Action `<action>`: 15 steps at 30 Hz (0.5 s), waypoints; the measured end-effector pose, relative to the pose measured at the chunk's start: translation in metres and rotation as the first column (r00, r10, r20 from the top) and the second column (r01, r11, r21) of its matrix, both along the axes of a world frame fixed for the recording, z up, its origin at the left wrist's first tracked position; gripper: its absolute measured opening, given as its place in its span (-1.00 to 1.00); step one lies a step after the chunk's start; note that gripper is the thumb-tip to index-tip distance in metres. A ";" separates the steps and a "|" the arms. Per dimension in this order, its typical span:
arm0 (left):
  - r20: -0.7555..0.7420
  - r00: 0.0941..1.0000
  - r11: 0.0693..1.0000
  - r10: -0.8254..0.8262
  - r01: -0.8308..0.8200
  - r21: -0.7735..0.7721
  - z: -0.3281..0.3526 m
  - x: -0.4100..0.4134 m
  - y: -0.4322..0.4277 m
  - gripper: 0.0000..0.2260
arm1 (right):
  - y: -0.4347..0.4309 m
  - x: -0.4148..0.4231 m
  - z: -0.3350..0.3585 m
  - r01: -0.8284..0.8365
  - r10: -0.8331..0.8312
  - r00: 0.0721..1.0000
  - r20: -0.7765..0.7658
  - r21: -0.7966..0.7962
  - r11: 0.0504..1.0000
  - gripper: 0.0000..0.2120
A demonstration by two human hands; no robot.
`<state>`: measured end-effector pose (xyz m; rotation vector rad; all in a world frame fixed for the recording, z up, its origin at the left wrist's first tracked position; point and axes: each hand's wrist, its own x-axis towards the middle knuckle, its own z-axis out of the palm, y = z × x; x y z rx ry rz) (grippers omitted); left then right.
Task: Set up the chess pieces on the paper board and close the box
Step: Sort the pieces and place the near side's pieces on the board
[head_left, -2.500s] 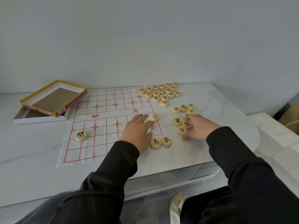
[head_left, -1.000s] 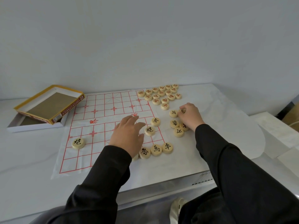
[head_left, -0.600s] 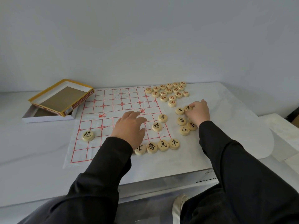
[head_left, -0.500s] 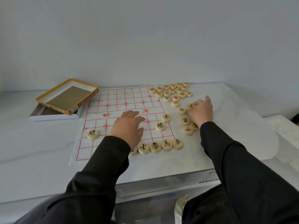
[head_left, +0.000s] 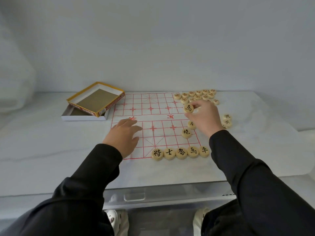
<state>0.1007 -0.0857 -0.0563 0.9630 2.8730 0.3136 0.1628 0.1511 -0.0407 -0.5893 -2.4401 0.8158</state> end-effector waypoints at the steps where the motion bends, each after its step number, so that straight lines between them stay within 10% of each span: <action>1: -0.013 1.000 1.000 0.008 -0.007 0.026 0.003 -0.002 -0.003 -0.64 | -0.007 0.001 0.001 -0.031 0.031 1.000 0.003 -0.006 1.000 -0.72; 15: 0.103 0.982 0.987 0.159 -0.156 -0.041 0.007 -0.026 -0.056 -0.60 | -0.103 -0.019 0.007 -0.392 0.393 0.911 0.127 -0.034 0.919 -0.79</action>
